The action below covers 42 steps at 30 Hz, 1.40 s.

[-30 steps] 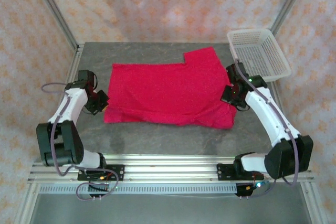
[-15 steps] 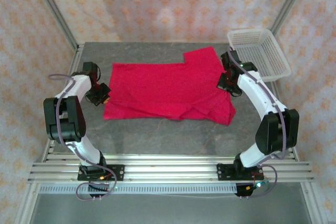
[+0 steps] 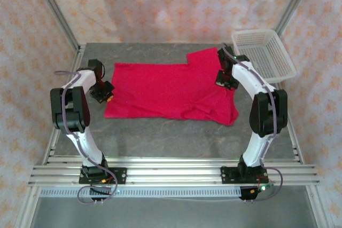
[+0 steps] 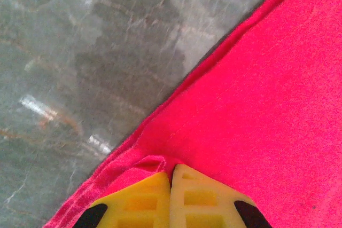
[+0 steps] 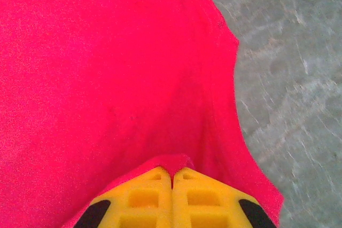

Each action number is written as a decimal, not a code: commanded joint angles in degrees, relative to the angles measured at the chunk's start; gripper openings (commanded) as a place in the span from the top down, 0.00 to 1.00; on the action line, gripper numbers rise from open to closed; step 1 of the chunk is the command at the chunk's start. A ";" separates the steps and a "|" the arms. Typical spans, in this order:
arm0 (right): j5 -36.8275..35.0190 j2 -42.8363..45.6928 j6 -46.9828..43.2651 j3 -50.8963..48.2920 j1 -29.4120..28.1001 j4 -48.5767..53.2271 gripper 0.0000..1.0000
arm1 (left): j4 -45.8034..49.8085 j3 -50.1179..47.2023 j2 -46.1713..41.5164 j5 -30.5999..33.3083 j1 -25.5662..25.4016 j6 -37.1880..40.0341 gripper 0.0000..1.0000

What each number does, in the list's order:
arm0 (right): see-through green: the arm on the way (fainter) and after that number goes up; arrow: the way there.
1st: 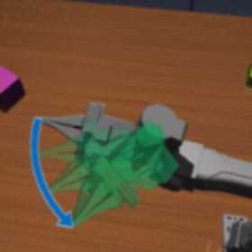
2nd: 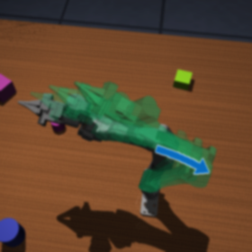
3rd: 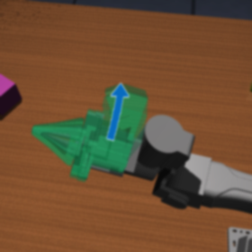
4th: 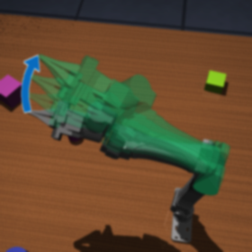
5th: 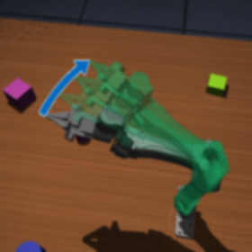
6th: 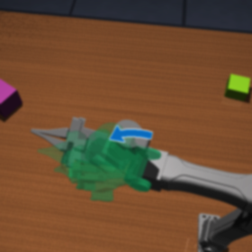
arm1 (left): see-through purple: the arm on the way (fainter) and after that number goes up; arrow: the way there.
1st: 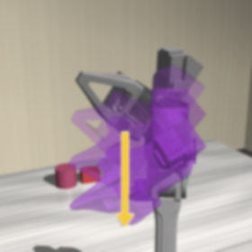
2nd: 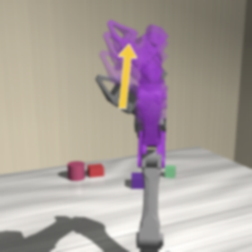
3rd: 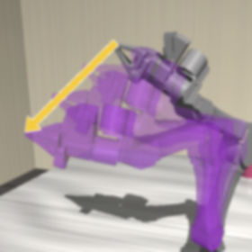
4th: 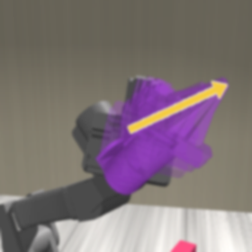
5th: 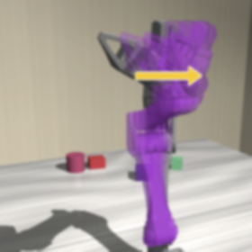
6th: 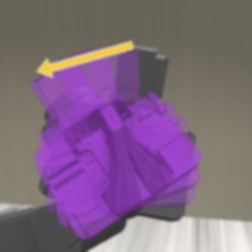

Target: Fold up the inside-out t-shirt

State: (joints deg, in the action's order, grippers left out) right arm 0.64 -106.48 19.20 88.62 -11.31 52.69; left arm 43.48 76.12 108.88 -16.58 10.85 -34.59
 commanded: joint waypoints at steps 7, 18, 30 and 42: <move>0.23 -12.24 -1.06 15.14 0.83 6.18 0.84 | 1.31 3.84 4.63 1.11 -0.30 0.27 0.57; 9.34 11.37 3.76 -8.31 -0.05 -0.36 0.43 | -2.65 -12.07 -22.28 1.16 -4.82 -2.02 0.35; 19.46 19.22 16.40 -31.02 -3.74 -17.03 0.68 | -16.78 -19.24 -14.14 -10.08 -4.97 -7.61 0.37; 12.71 11.56 12.69 -39.59 1.47 -17.20 0.92 | -15.28 -25.17 -8.68 -8.86 9.20 -3.12 0.38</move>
State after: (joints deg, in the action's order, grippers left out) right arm 17.72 -92.82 32.97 51.46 -9.91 33.95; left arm 24.64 54.24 98.26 -31.14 17.67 -40.38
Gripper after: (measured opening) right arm 0.091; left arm 0.615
